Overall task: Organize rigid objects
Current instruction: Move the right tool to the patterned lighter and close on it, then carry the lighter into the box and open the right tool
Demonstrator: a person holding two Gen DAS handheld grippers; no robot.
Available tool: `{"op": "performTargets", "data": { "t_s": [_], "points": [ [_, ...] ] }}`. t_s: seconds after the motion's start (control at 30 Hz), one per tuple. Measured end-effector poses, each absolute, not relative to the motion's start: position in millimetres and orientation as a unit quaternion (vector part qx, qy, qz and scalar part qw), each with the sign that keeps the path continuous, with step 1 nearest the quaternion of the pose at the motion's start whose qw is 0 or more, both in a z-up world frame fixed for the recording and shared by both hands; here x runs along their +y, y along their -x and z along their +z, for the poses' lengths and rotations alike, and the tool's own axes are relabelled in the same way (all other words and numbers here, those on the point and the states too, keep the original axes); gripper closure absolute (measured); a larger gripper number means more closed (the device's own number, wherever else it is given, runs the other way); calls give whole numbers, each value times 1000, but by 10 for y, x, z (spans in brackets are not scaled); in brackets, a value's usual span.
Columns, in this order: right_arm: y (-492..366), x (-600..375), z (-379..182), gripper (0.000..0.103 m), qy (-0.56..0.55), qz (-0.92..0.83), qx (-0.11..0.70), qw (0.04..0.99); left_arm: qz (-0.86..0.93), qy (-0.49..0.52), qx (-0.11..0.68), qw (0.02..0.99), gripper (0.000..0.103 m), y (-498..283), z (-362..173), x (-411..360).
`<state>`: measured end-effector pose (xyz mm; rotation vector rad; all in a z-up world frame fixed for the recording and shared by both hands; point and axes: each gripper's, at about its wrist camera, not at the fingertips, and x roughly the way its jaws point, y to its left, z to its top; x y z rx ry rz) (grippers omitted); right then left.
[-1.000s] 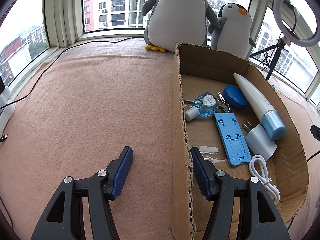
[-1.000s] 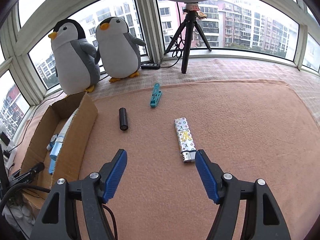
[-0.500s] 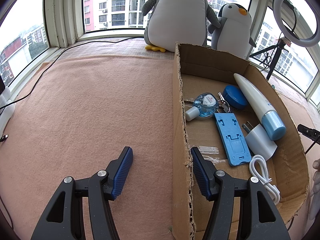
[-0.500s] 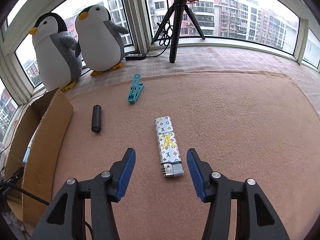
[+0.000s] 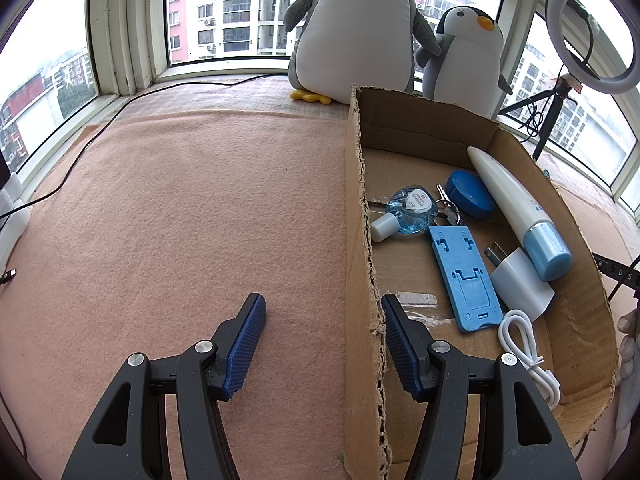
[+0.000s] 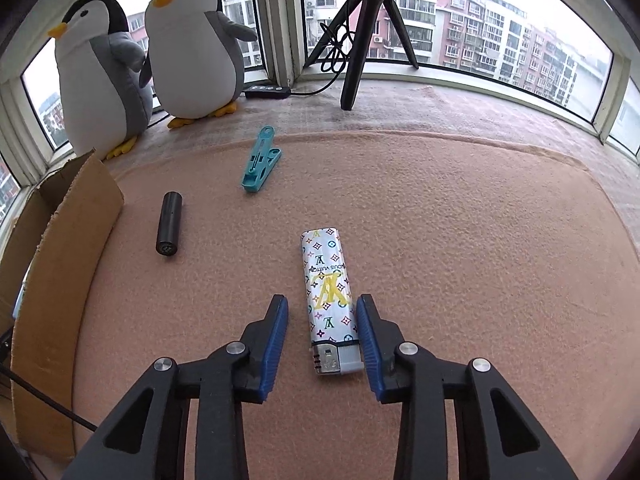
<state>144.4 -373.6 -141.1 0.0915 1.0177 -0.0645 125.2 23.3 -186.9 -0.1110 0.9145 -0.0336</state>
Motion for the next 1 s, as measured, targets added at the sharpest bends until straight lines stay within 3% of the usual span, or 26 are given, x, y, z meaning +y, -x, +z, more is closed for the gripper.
{"op": "performTargets", "data": {
  "t_s": [0.13, 1.0],
  "points": [
    [-1450, -3708, -1410, 82, -31, -29, 489, 871, -16, 54, 441, 896, 39, -1251, -1869, 233],
    [-1170, -3409, -948, 82, -56, 5, 446, 893, -16, 54, 441, 896, 40, -1253, -1869, 231]
  ]
}}
